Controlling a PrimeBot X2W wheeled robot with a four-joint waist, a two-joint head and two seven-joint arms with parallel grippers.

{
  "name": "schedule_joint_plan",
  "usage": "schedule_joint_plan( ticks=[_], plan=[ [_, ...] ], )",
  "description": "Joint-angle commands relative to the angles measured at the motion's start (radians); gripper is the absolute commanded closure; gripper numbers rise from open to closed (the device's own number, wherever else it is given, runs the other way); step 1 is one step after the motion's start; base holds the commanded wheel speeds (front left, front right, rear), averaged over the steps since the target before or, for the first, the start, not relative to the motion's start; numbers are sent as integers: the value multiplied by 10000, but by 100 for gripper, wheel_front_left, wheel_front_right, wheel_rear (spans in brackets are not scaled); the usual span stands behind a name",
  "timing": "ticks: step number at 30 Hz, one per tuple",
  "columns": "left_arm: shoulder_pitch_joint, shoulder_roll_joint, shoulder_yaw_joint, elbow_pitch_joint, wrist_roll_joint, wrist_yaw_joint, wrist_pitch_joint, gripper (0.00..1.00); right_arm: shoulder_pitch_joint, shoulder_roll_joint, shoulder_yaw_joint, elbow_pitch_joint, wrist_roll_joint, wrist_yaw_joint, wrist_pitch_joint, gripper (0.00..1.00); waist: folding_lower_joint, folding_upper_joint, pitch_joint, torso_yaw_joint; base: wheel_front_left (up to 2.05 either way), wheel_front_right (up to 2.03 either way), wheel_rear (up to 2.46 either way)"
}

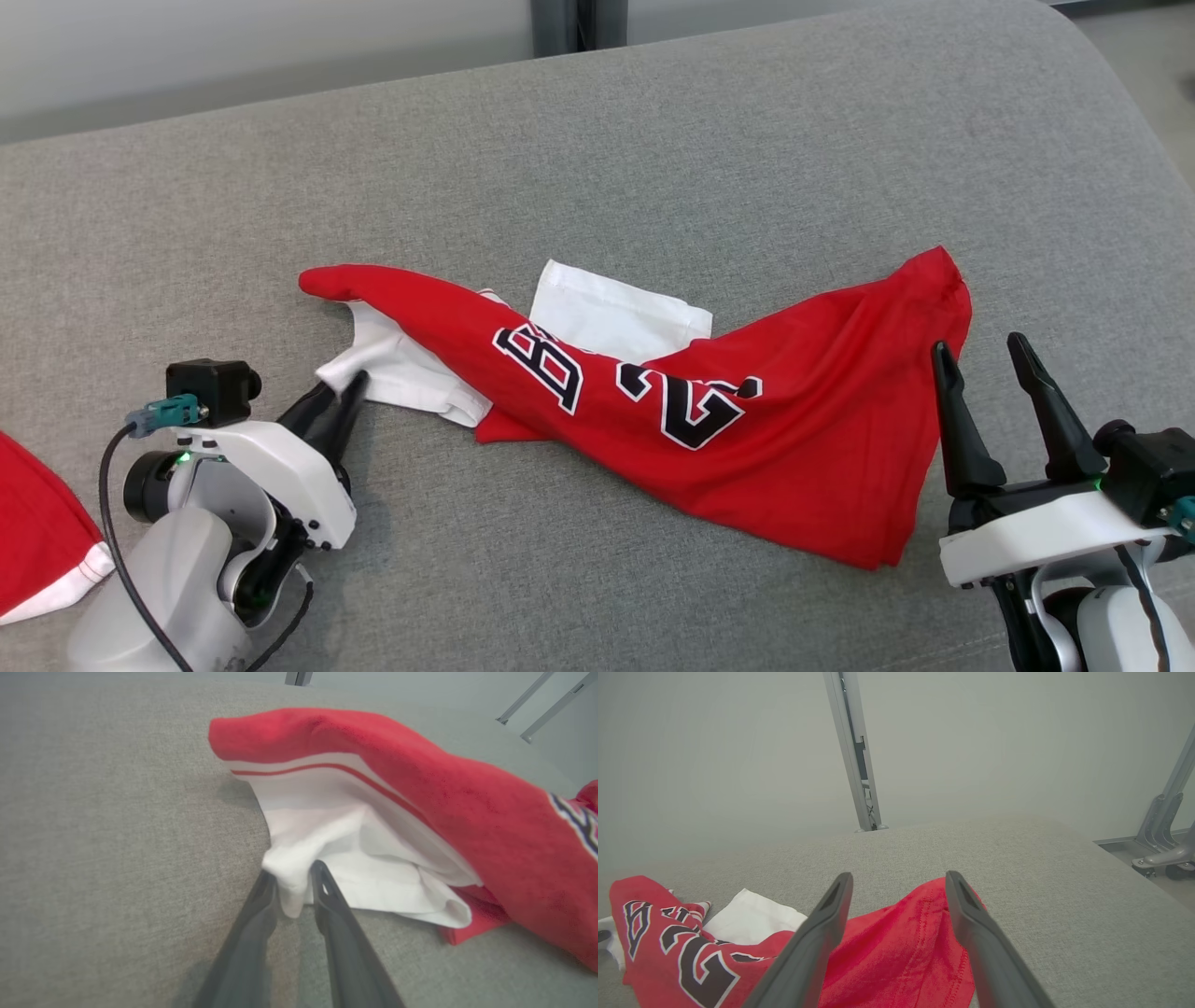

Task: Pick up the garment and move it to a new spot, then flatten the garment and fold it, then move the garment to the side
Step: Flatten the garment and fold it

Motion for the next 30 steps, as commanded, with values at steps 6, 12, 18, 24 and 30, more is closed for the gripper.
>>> schedule_joint_plan(
  ticks=[6,12,18,24,30],
  plan=[
    [-270,575,-189,-596,-329,-42,-787,100,126,-48,-245,-2,28,-3,-50,0,0,0,-187,212,0,0,0],
    [7,1307,259,-2094,-524,336,-757,100,265,-46,-611,-130,32,-3,80,0,0,0,-442,658,0,0,0],
    [1143,2314,1001,-4628,-854,1575,-151,100,378,-49,-923,-245,4,-3,189,0,0,0,-604,1028,0,0,0],
    [3164,2515,1453,-6437,-1448,2737,89,100,415,-51,-1188,-346,1,-3,222,0,0,0,-612,1198,0,0,0],
    [3944,1743,1301,-6138,-1814,2673,-476,100,356,-48,-1316,-374,-28,-3,250,0,0,0,-604,1294,0,0,0]
  ],
)
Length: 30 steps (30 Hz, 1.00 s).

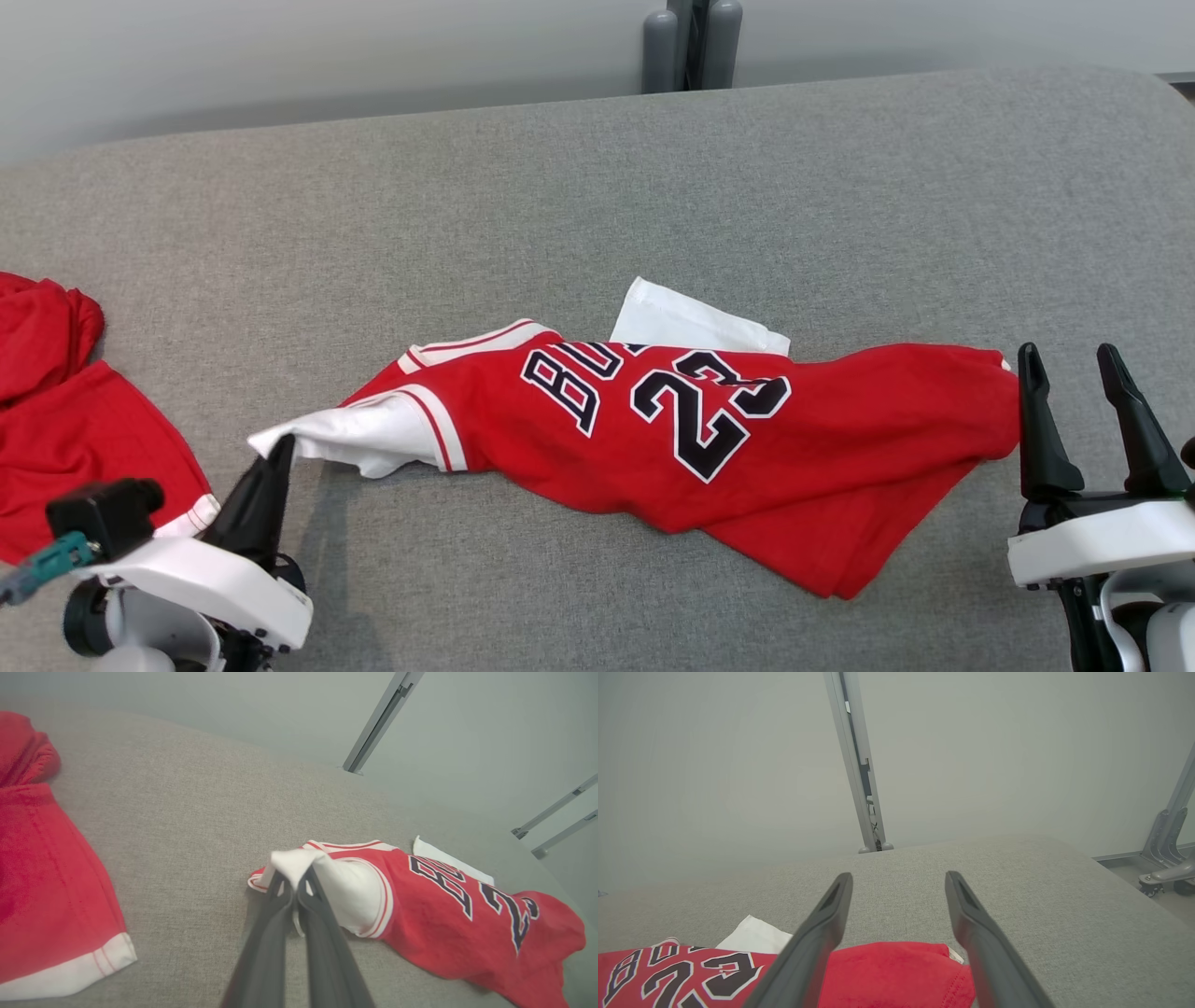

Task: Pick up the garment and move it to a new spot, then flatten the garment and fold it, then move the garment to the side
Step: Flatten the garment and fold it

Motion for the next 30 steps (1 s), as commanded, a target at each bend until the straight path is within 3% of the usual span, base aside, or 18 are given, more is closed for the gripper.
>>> schedule_joint_plan(
  ticks=[1,2,3,4,5,8,13,22,30],
  plan=[
    [-25,8,25,79,-34,-67,-65,100,-44,-48,-9,-45,-47,-3,20,0,0,-1,-17,12,0,0,0],
    [-25,-88,-50,312,10,-129,-176,100,-63,-50,-4,-46,-65,-3,38,0,0,-1,-41,13,0,0,0],
    [-87,-240,-45,486,33,-179,-395,92,-74,-50,1,-42,-87,-3,44,0,0,-1,-64,12,0,0,0],
    [-133,-375,-54,666,27,-232,-527,26,-91,-48,28,-45,-120,-3,48,0,0,-1,-98,9,0,0,0],
    [-173,-435,-83,837,127,-252,-696,0,-106,-50,48,-59,-135,-3,39,0,0,-1,-137,4,0,0,0],
    [-284,-616,-16,1166,459,-207,-1367,0,-78,-50,52,-80,-194,-3,16,0,0,-1,-261,-10,0,0,0],
    [-335,-694,441,1089,1336,252,-2006,0,68,-50,-1,-156,-286,-3,24,0,0,-1,-491,-2,0,0,0],
    [-45,-799,1308,-342,3669,828,-2118,0,245,-48,178,-422,-615,-3,-55,0,0,-1,-749,24,0,0,0],
    [401,-1003,1406,-791,4114,916,-2122,0,465,-48,402,-416,-519,-3,-5,0,0,-1,-868,84,0,0,0]
  ],
)
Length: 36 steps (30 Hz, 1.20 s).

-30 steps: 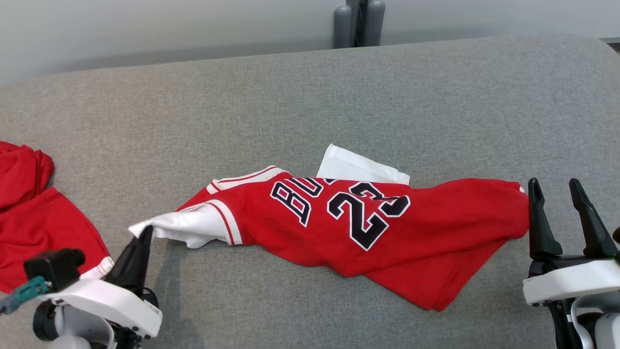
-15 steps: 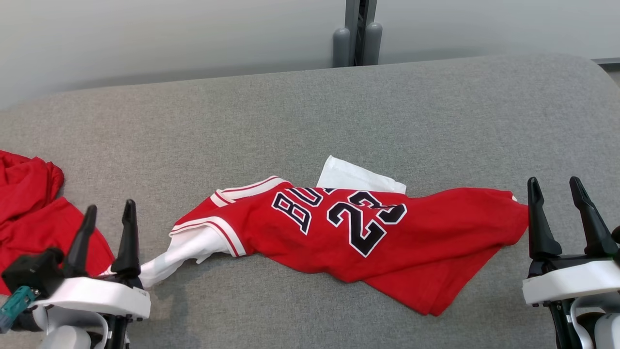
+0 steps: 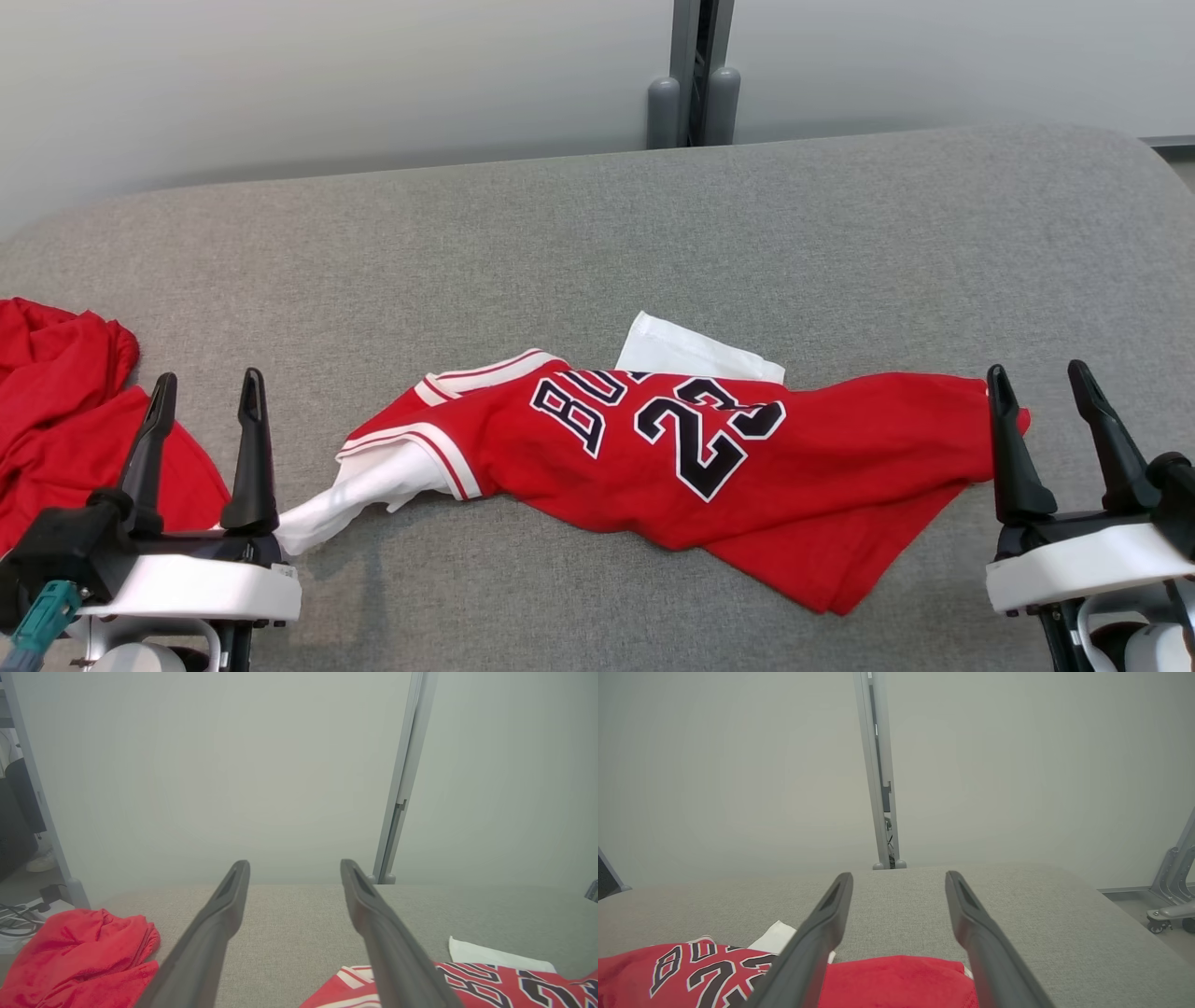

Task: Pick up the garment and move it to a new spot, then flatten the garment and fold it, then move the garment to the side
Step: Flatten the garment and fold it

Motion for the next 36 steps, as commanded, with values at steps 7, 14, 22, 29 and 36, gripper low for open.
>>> schedule_joint_plan(
  ticks=[7,14,22,29,36],
  plan=[
    [51,-70,-58,20,114,-37,-43,0,290,-214,820,258,-225,-3,498,0,0,-1,-36,181,0,0,0],
    [-205,-203,-211,135,108,-104,-37,0,1297,-879,2401,613,-87,-3,1561,0,0,-1,100,420,0,0,0],
    [-350,-316,-325,360,66,-241,-40,0,2212,-1060,2884,918,149,-3,2097,0,0,-1,216,557,0,0,0],
    [-434,-326,-336,438,58,-262,-42,0,1481,-671,2911,1852,313,-3,1689,0,0,-1,301,532,0,0,0],
    [-538,-353,-413,466,91,-267,-43,0,494,-660,3163,2804,759,-3,1216,100,0,-1,391,539,0,0,0]
  ],
)
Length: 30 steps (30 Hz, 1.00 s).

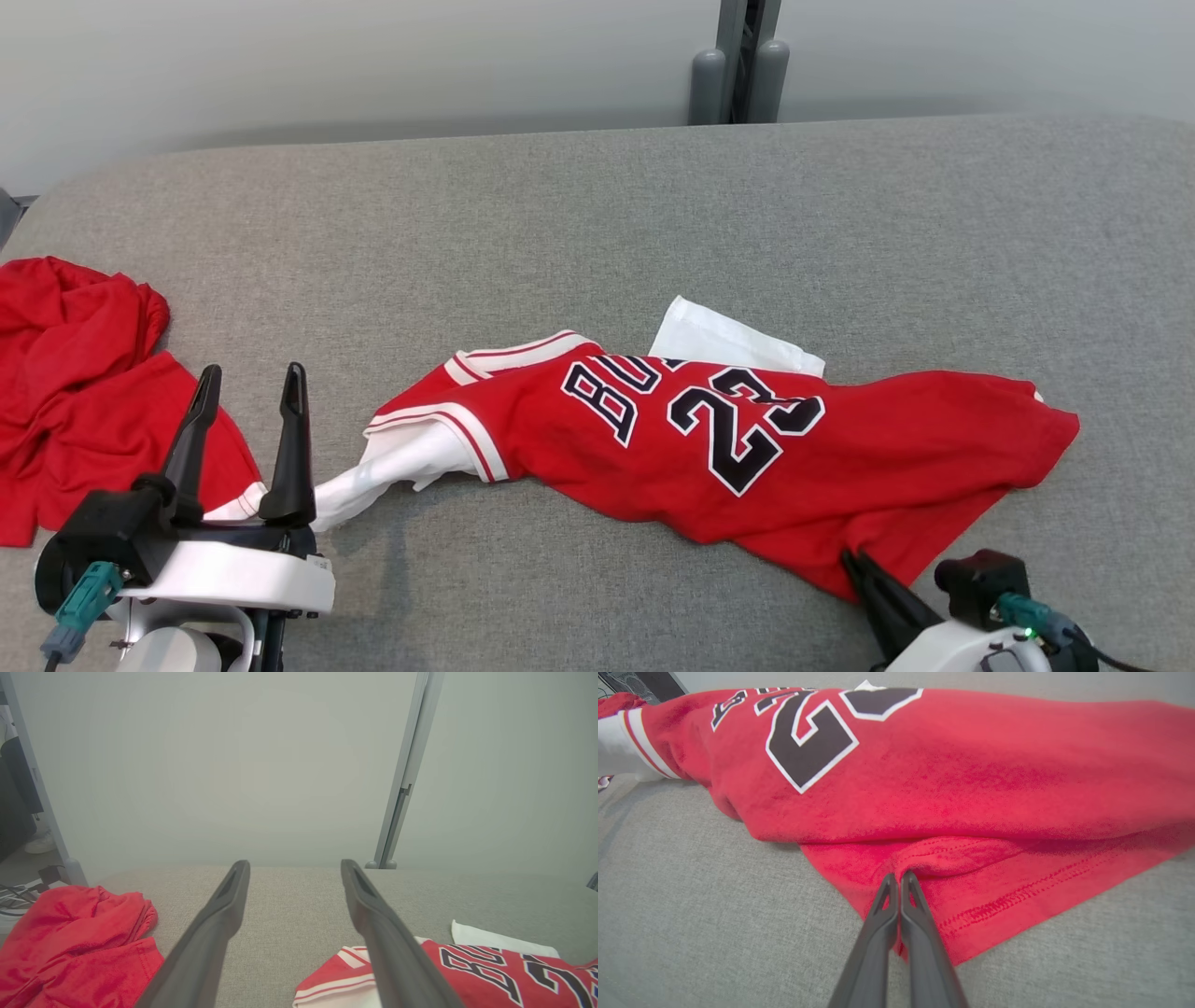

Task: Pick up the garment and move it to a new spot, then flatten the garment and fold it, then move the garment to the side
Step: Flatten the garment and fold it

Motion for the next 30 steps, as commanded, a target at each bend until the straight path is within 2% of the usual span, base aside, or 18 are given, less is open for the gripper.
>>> schedule_joint_plan(
  ticks=[1,4,6,10,14,19,24,30],
  plan=[
    [-166,13,22,12,26,-6,-43,0,-158,-149,4,-62,171,-3,-116,100,0,-1,17,-21,0,0,0],
    [-126,23,90,-22,23,51,-44,0,-303,-222,66,-628,846,-3,19,100,0,-1,46,-120,0,0,0],
    [-31,37,163,-52,8,93,-45,0,-376,-509,163,-1263,1352,-3,450,100,0,-1,43,-237,0,0,0],
    [103,82,260,-116,-4,135,-46,0,-348,-1135,254,-3034,2629,-2,1901,100,0,-1,28,-431,0,0,0],
    [79,116,293,-168,24,141,-47,0,-207,-1645,-125,-4915,3916,-2,3609,100,0,-1,23,-488,0,0,0],
    [4,73,327,-228,53,129,-48,0,-556,-1415,-1099,-6559,5503,-2,5214,100,0,-1,82,-419,0,0,0],
    [-189,30,312,-270,94,38,-49,0,-1427,-1029,-1962,-6669,6516,-2,6025,100,0,-1,314,-260,0,0,0],
    [-645,-132,186,-224,208,-189,-49,0,-3555,-899,-2913,-5018,6800,-2,6492,100,0,-1,986,165,0,0,0]
  ],
)
